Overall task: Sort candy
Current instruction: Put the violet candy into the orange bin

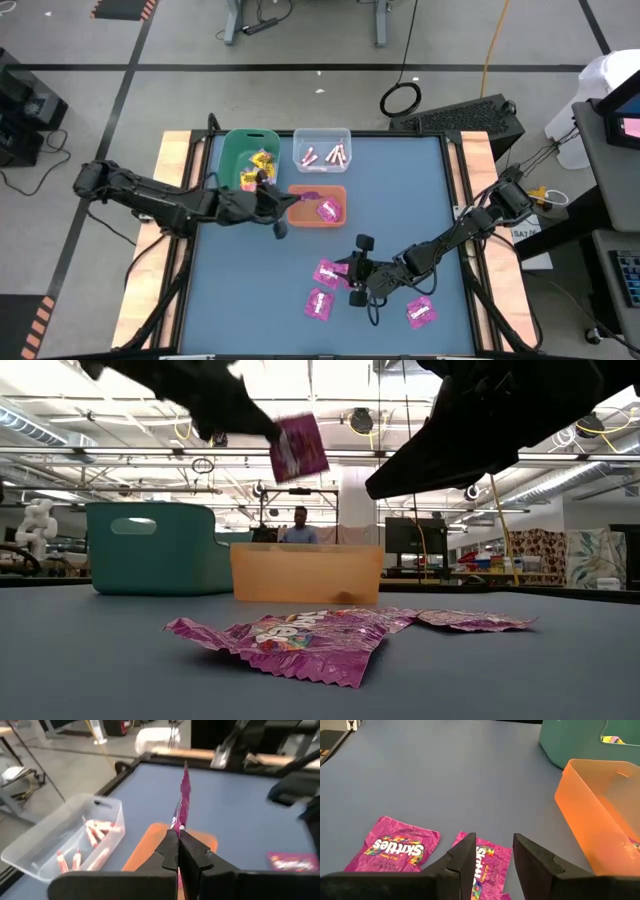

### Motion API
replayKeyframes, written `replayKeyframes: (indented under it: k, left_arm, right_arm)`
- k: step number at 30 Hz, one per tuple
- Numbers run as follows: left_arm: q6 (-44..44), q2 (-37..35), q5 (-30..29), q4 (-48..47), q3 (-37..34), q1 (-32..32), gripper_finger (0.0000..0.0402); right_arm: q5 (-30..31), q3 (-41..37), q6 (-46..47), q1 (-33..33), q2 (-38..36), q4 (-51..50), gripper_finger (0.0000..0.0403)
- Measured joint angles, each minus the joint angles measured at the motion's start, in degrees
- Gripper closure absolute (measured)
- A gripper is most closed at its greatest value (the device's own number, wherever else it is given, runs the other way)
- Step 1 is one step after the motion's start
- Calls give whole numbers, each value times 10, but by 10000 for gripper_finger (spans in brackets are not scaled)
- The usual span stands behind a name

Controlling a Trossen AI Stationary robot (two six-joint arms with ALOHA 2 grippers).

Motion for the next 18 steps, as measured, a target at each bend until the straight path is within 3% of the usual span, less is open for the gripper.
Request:
replayKeyframes:
  k: [11, 18]
  left_arm:
    - [-4, 116, 6, 5, 0, 46, 400]
    - [-6, 166, 6, 10, 0, 50, 400]
  right_arm:
    - [-3, 0, 54, 0, 0, -58, 282]
    - [-49, 0, 121, 21, 0, -108, 280]
